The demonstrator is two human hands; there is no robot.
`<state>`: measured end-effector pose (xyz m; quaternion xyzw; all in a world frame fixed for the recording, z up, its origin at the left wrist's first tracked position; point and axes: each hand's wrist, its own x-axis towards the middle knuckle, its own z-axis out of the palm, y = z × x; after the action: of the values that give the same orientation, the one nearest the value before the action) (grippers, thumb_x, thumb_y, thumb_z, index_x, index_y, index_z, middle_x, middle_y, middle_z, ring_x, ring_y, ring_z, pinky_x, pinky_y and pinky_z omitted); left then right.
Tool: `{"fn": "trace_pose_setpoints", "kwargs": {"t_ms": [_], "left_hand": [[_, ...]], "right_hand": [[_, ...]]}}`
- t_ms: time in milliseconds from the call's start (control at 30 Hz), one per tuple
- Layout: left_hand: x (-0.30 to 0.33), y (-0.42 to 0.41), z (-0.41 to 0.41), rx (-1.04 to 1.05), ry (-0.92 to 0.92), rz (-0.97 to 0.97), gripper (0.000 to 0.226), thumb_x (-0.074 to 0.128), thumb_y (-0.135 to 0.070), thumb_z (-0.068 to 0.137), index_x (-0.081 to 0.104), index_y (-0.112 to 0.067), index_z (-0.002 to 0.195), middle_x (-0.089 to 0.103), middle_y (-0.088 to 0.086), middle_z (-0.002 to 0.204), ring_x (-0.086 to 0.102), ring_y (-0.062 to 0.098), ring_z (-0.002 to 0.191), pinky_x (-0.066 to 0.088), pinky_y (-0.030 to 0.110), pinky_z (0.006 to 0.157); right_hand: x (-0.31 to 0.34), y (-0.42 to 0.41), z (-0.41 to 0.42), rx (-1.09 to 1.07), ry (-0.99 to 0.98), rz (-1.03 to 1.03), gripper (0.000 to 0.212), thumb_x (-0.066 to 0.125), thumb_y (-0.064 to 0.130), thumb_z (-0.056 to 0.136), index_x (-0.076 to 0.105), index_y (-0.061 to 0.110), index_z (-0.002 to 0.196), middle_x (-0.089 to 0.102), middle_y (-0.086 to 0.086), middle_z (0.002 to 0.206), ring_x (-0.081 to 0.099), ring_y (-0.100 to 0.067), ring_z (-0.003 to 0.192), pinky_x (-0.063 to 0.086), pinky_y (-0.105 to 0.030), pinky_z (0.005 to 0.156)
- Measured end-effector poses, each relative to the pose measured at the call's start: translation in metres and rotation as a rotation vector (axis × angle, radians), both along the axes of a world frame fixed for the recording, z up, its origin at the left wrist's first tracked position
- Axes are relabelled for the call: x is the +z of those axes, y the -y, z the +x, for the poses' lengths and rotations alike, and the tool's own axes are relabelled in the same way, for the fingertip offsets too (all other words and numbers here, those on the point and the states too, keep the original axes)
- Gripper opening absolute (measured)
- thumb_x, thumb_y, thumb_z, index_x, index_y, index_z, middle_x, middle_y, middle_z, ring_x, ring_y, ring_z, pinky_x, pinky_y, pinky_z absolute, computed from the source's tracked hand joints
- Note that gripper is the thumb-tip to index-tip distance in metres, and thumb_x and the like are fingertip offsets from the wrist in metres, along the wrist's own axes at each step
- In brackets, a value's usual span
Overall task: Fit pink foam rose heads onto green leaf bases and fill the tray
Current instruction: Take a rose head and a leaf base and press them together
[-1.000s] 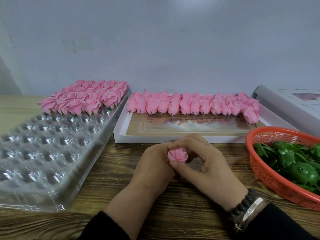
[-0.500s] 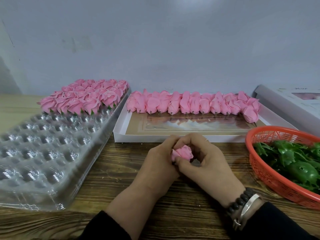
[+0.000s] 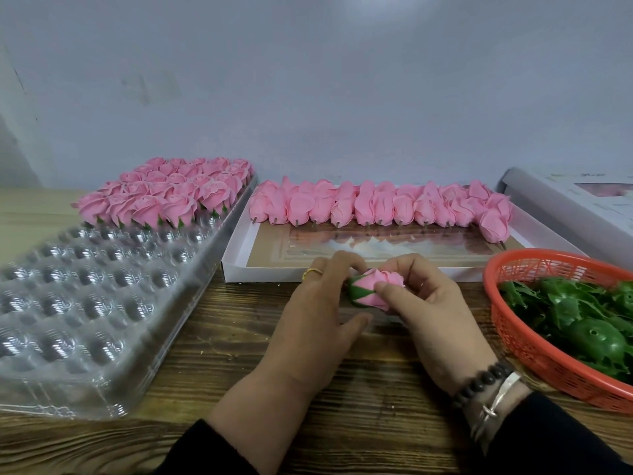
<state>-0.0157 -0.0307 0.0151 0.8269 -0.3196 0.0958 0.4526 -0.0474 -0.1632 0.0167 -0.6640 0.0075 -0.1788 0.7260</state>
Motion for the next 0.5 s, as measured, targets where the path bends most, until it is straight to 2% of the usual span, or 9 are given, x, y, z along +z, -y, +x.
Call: {"fn": "trace_pose_setpoints", "kwargs": {"t_ms": [133, 267, 400, 500], "left_hand": [[0.0013, 0.0007, -0.0025, 0.018, 0.057, 0.003, 0.042, 0.071, -0.004, 0.072, 0.053, -0.026, 0.103, 0.046, -0.013, 0.098, 0.047, 0.001, 0.090, 0.038, 0.010, 0.076], [0.0051, 0.0007, -0.0048, 0.031, 0.076, 0.041, 0.035, 0.070, -0.008, 0.074, 0.054, -0.023, 0.101, 0.048, -0.010, 0.099, 0.048, 0.007, 0.091, 0.041, 0.016, 0.077], [0.0073, 0.0006, -0.0062, 0.040, 0.072, 0.091, 0.029, 0.069, -0.014, 0.077, 0.052, -0.022, 0.098, 0.049, -0.010, 0.097, 0.049, 0.013, 0.093, 0.041, 0.027, 0.082], [0.0070, -0.0002, -0.0045, 0.045, 0.078, 0.093, 0.026, 0.070, -0.014, 0.077, 0.051, -0.022, 0.094, 0.052, -0.009, 0.094, 0.049, 0.012, 0.090, 0.040, 0.026, 0.081]], "right_hand": [[-0.0019, -0.0010, 0.0016, 0.063, -0.021, 0.097, 0.024, 0.060, -0.005, 0.080, 0.064, 0.017, 0.072, 0.066, -0.005, 0.075, 0.059, -0.017, 0.075, 0.049, -0.024, 0.070], [-0.0019, -0.0017, 0.0008, 0.097, -0.035, 0.095, 0.016, 0.060, -0.005, 0.080, 0.063, 0.011, 0.079, 0.066, -0.008, 0.078, 0.059, -0.017, 0.075, 0.049, -0.024, 0.071], [-0.0012, -0.0023, 0.0003, 0.090, -0.057, 0.025, 0.013, 0.060, -0.007, 0.080, 0.061, 0.006, 0.084, 0.060, -0.013, 0.080, 0.054, -0.021, 0.077, 0.044, -0.033, 0.075], [-0.0004, -0.0034, -0.0004, 0.081, -0.072, -0.017, 0.013, 0.060, -0.007, 0.080, 0.061, 0.006, 0.084, 0.060, -0.015, 0.082, 0.054, -0.021, 0.077, 0.044, -0.034, 0.076]]}}
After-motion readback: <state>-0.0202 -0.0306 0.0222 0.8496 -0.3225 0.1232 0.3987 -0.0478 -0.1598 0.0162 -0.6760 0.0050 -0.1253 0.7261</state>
